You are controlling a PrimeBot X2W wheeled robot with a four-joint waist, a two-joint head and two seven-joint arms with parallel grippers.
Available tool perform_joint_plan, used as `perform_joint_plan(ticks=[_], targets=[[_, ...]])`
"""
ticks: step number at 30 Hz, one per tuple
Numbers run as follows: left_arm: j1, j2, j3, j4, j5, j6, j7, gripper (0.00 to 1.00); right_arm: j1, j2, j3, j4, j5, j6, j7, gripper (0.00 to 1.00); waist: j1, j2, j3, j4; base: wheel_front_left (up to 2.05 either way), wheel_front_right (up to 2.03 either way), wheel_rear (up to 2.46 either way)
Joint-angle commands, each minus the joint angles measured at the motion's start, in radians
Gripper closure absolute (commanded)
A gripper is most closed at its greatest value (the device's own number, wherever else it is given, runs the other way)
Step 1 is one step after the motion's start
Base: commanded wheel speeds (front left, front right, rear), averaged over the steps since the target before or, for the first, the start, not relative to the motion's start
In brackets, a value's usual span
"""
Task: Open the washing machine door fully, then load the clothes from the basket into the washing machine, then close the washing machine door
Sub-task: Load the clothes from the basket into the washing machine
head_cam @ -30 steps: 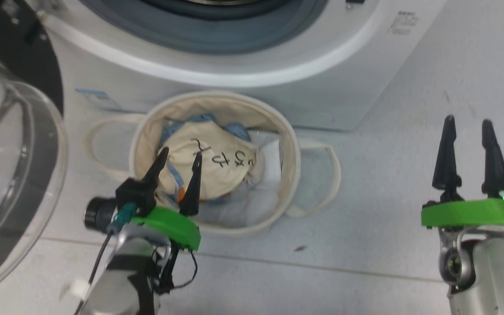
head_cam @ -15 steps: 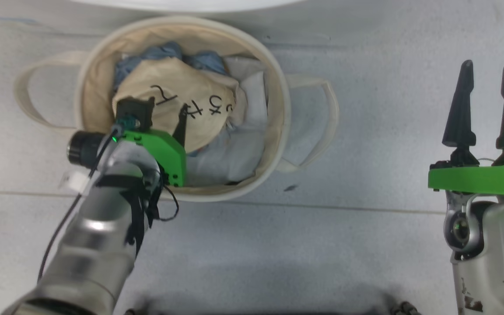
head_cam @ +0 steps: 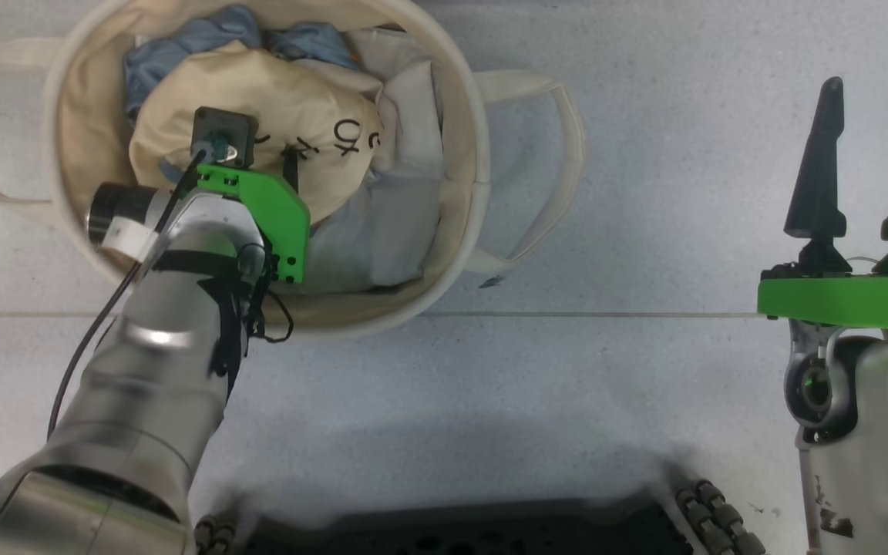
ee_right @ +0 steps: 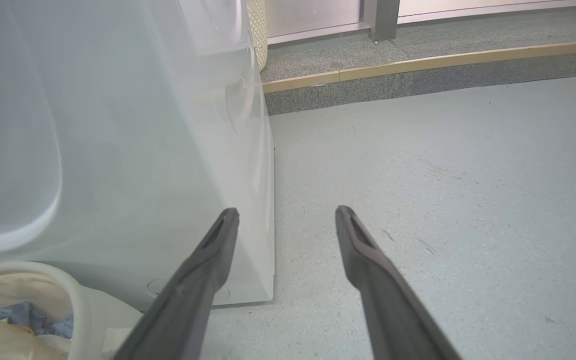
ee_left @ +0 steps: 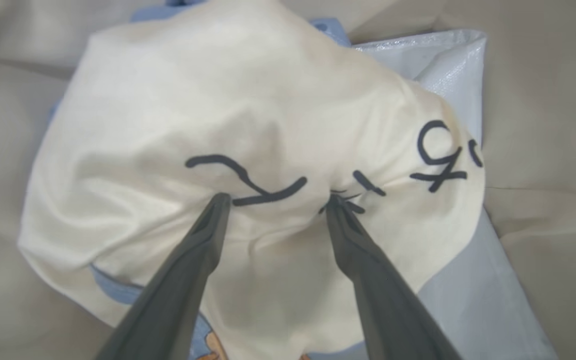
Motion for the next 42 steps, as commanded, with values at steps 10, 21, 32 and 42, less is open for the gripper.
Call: perform_joint_plan(ticks=[10,21,32,42], targets=[[-0.013,0.025,-0.031,0.008,-0.008,0.034,0.017,0.23,0.013,0.001,0.036,-0.049,-0.022,0.000,-0.012,0.00,-0.0001,0.0001,0.034,-0.003,0.00,0.00,0.00],[0.037,0.025,-0.032,-0.019,-0.150,-0.043,-0.154,1.00,-0.008,0.001,0.039,-0.036,-0.019,0.000,-0.012,0.00,-0.0001,0.0001,-0.054,0.050,0.00,0.00,0.00],[0.248,0.100,0.110,-0.309,-0.161,-0.056,-0.233,1.00,0.002,0.001,0.064,0.005,0.019,0.000,-0.012,0.00,-0.0001,0.0001,-0.307,0.104,0.00,0.00,0.00],[0.610,0.099,0.306,-0.845,0.034,-0.066,-0.233,1.00,0.082,0.001,0.064,0.036,0.066,0.000,-0.012,0.00,-0.0001,0.0001,-0.508,0.119,0.00,0.00,0.00]])
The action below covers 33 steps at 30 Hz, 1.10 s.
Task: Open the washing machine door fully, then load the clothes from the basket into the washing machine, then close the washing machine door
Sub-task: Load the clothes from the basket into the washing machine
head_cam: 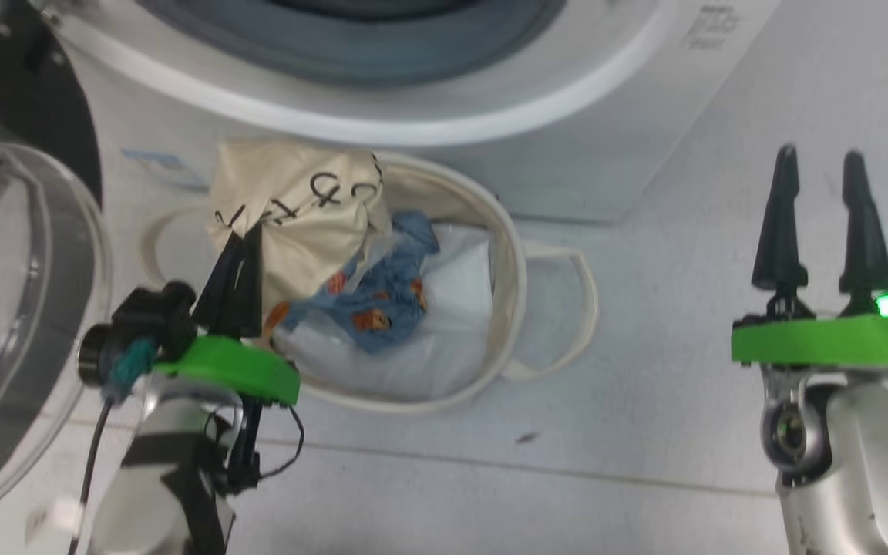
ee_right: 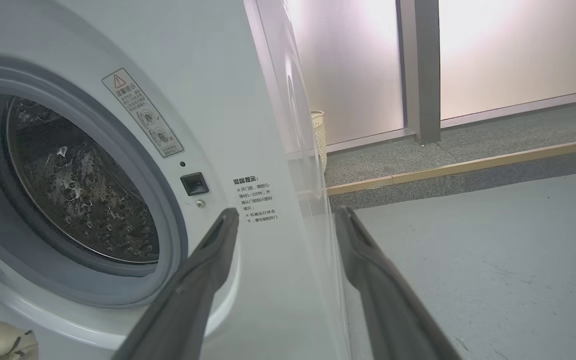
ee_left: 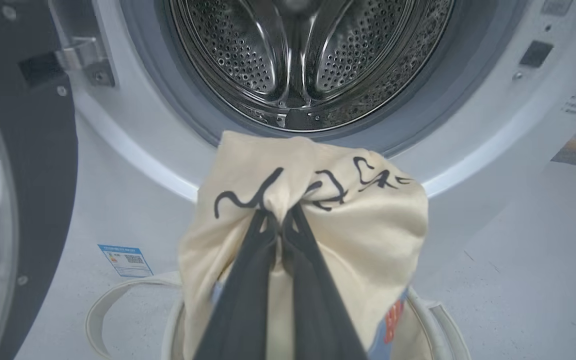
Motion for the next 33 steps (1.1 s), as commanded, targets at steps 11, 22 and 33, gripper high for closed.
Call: perform_joint_plan(ticks=[11,22,33], targets=[[0.223,-0.037,0.126,-0.317,0.084,-0.109,-0.012,1.00,0.068,0.002,0.042,-0.015,0.059,0.000,-0.005,0.00,0.0001,0.0000,-0.185,-0.002,0.00,0.00,0.00],[0.258,-0.049,0.141,-0.419,0.162,-0.121,-0.012,1.00,0.083,0.002,0.035,-0.016,0.093,0.000,-0.005,0.00,0.0001,0.0000,-0.183,-0.033,0.00,0.00,0.00],[0.060,-0.030,0.160,-0.444,0.254,-0.123,-0.012,1.00,0.036,0.002,0.022,-0.020,0.116,0.000,-0.005,0.00,0.0001,0.0000,-0.021,-0.075,0.00,0.00,0.00]])
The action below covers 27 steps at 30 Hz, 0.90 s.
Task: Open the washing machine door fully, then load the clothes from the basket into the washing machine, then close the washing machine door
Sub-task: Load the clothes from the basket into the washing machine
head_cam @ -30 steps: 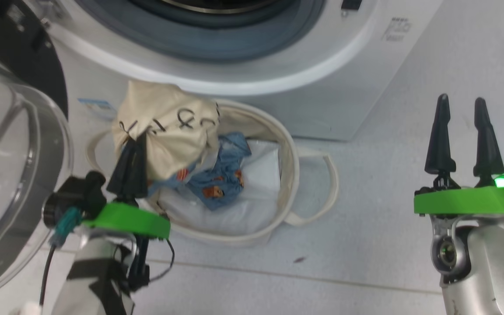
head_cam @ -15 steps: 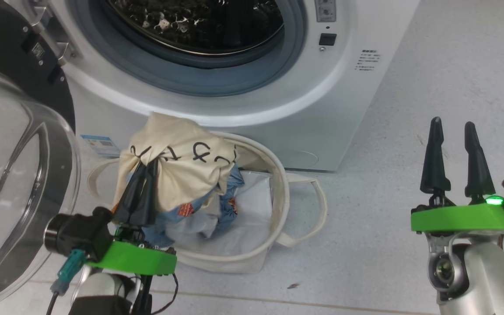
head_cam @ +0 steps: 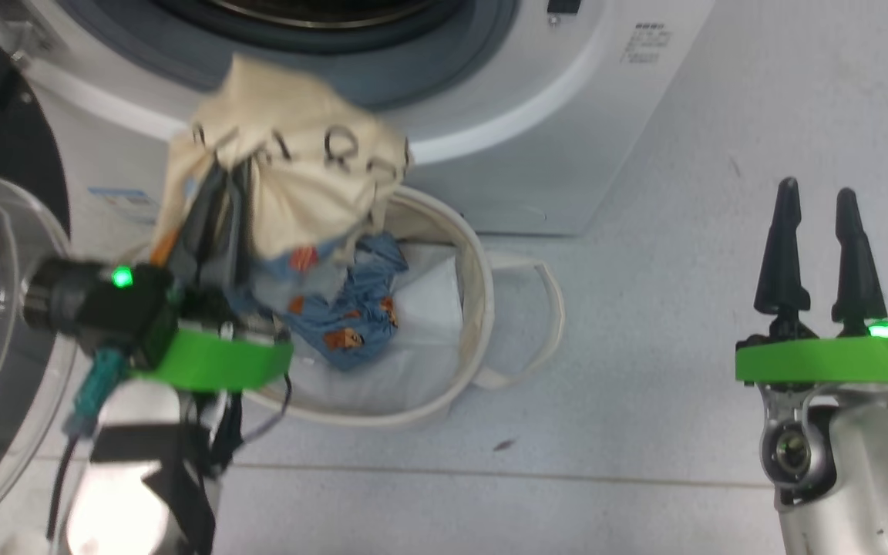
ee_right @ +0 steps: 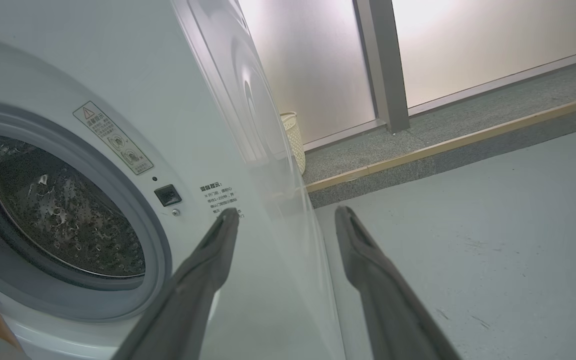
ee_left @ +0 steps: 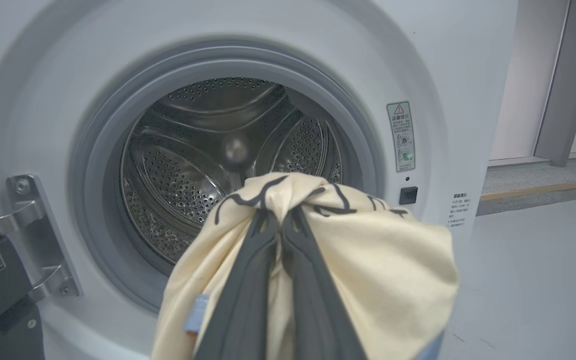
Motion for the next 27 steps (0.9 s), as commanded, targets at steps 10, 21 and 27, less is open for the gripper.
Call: perform_joint_plan(ticks=[10,21,27], targets=[[-0.438,0.111,-0.003,0.064,0.094,0.023,-0.012,1.00,-0.124,0.001,0.026,-0.070,0.035,0.000,-0.005,0.00,0.0001,0.0000,0.282,-0.067,0.00,0.00,0.00],[-0.838,0.224,-0.021,0.370,0.126,0.072,-0.012,1.00,-0.193,0.001,0.044,-0.103,0.072,0.000,-0.005,0.00,0.0001,0.0000,0.474,-0.138,0.00,0.00,0.00],[-1.045,0.276,-0.010,0.481,0.125,0.139,-0.012,1.00,-0.209,0.001,0.042,-0.117,0.093,0.000,-0.005,0.00,0.0001,0.0000,0.550,-0.174,0.00,0.00,0.00]])
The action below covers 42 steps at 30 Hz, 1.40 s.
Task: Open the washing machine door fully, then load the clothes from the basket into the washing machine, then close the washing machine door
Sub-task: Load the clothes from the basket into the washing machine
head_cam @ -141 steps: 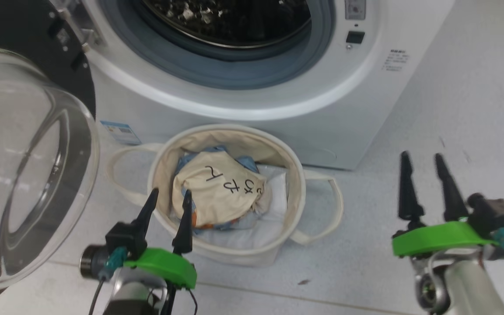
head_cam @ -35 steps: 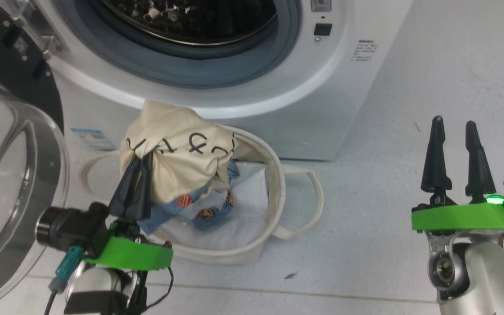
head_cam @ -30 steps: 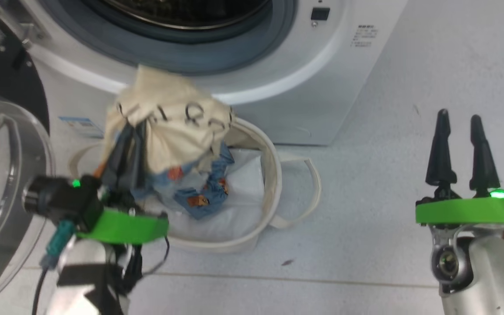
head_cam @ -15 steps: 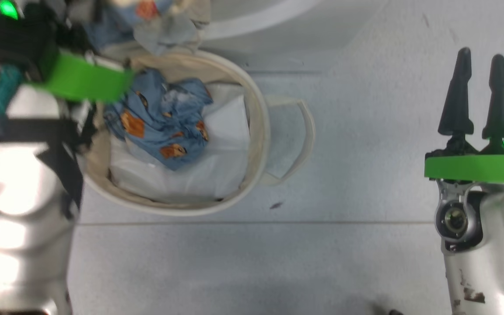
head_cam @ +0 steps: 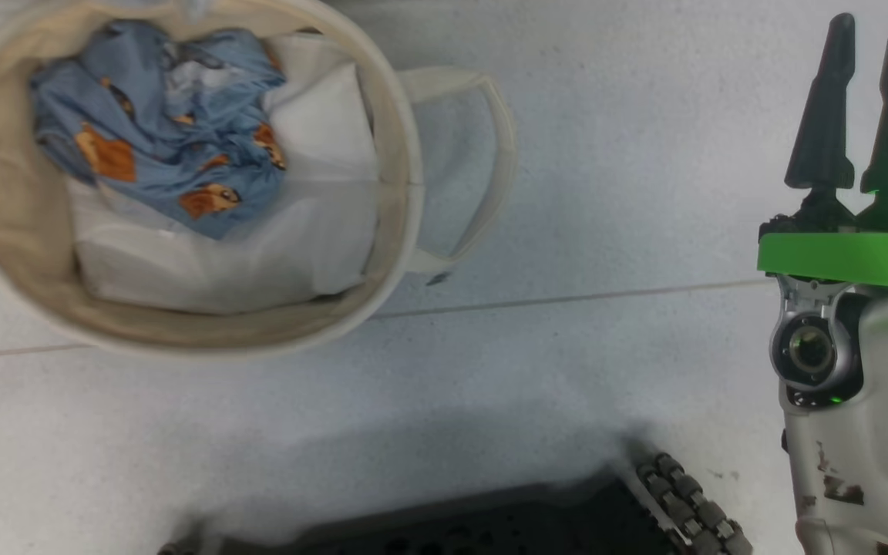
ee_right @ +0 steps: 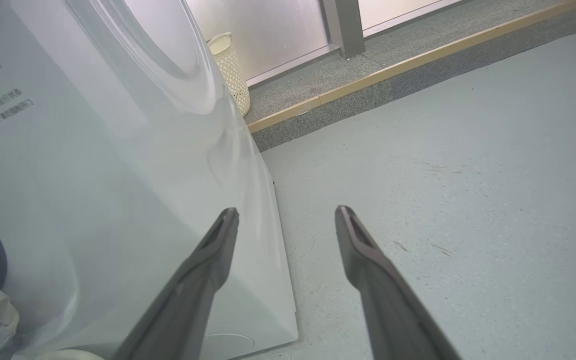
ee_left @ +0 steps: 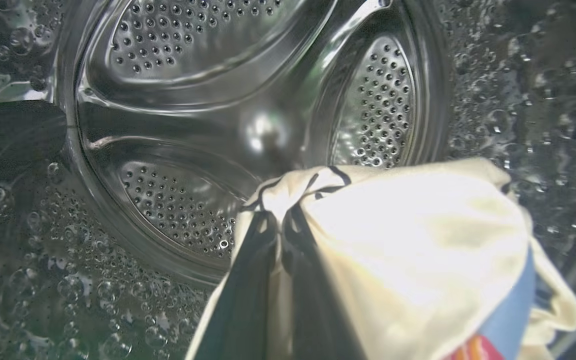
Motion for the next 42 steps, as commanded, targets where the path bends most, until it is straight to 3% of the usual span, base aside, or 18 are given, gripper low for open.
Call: perform_joint_plan(ticks=[1,7,9,10,11,17,22,28,38,42], targets=[[-0.038,0.056,0.013,-0.022,0.010,0.013,-0.004,1.00,0.019,0.002,0.015,-0.037,0.007,0.000,-0.005,0.00,-0.0002,0.0001,0.034,-0.030,0.00,0.00,0.00],[-0.130,0.068,0.014,-0.006,-0.015,0.066,-0.004,1.00,0.024,0.002,0.019,-0.041,0.022,0.000,-0.005,0.00,-0.0002,0.0001,0.053,-0.044,0.00,0.00,0.00],[-0.127,0.063,-0.015,0.028,-0.011,0.057,-0.004,1.00,0.027,0.002,0.024,-0.041,0.021,0.000,-0.005,0.00,-0.0002,0.0001,0.053,-0.042,0.00,0.00,0.00],[-0.125,0.061,-0.026,0.061,-0.009,0.055,-0.004,0.93,0.027,0.002,0.028,-0.040,0.019,0.000,-0.005,0.00,-0.0002,0.0001,0.053,-0.040,0.00,0.00,0.00],[-0.128,0.058,-0.032,0.086,-0.010,0.060,-0.004,0.00,0.027,0.002,0.031,-0.039,0.016,0.000,-0.005,0.00,-0.0002,0.0001,0.052,-0.039,0.00,0.00,0.00],[-0.114,0.049,-0.050,0.125,-0.036,0.072,-0.004,0.00,0.014,0.002,0.033,-0.038,0.009,0.000,-0.005,0.00,-0.0002,0.0001,0.037,-0.022,0.00,0.00,0.00],[-0.020,0.038,-0.050,0.075,-0.073,0.071,-0.004,0.00,0.011,0.002,0.033,-0.025,-0.005,0.000,-0.005,0.00,-0.0002,0.0001,-0.020,0.010,0.00,0.00,0.00],[0.192,-0.020,-0.015,-0.050,-0.163,0.002,-0.004,0.00,0.007,0.002,0.047,-0.002,-0.048,0.000,-0.005,0.00,-0.0002,0.0001,-0.139,0.054,0.00,0.00,0.00],[0.597,-0.088,-0.024,-0.171,-0.153,-0.022,-0.004,0.00,0.056,0.002,0.014,0.019,-0.063,0.000,-0.005,0.00,-0.0002,0.0001,-0.372,0.102,0.00,0.00,0.00],[0.762,-0.101,0.019,-0.228,-0.179,-0.017,-0.004,0.00,0.103,0.002,0.019,0.030,-0.070,0.000,-0.005,0.00,-0.0002,0.0001,-0.464,0.111,0.00,0.00,0.00]])
